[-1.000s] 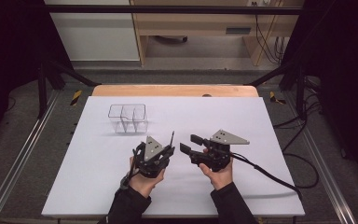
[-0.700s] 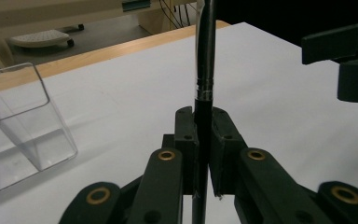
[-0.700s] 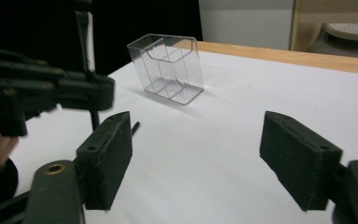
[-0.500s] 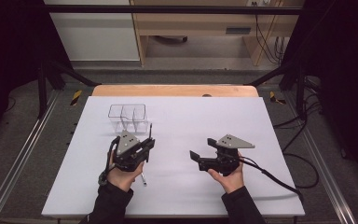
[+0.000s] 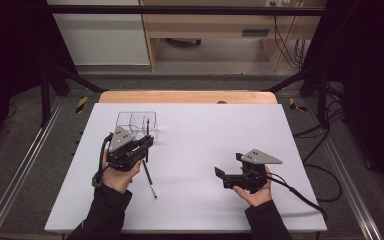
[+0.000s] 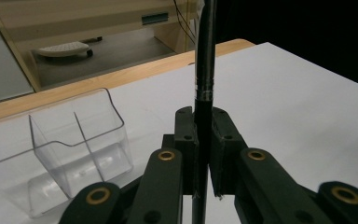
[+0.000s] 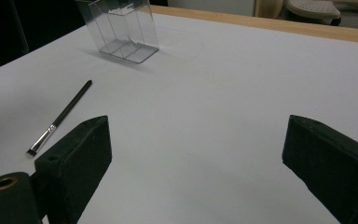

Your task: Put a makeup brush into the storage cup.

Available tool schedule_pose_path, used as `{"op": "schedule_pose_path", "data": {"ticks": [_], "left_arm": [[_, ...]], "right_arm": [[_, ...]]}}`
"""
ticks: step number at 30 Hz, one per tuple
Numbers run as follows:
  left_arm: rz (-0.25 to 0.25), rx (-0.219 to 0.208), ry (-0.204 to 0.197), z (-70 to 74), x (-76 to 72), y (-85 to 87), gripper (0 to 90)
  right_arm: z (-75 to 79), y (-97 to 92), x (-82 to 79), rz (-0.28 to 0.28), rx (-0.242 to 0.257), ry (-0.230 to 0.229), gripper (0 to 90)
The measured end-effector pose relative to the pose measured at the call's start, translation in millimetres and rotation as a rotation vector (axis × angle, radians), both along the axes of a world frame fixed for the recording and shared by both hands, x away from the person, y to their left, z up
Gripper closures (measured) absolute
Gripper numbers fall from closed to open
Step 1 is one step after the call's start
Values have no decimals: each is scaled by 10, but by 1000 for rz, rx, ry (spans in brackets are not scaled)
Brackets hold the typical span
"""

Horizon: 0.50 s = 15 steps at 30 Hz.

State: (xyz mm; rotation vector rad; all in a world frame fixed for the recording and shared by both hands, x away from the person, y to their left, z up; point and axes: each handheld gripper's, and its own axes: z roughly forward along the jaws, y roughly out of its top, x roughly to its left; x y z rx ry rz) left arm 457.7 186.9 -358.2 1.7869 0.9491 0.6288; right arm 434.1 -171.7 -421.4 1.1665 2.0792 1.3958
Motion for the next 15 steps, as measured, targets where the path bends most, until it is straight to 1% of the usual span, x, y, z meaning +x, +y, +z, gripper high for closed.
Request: {"op": "schedule_pose_path", "data": {"ticks": [1, 4, 9, 12, 15], "left_arm": [[2, 9, 0, 25, 37, 10, 824], [6, 18, -6, 74, 101, 37, 824], [14, 11, -4, 153, 225, 113, 824], [33, 14, -6, 194, 290, 159, 825], [46, 5, -10, 235, 346, 207, 825]], "right_arm": [[-13, -23, -3, -8, -9, 6, 77], [-21, -57, -7, -22, -16, 10, 71], [-27, -115, -22, -36, -14, 13, 68], [-31, -152, -29, -43, -15, 16, 66], [-30, -183, -33, -52, -13, 15, 64]]}}
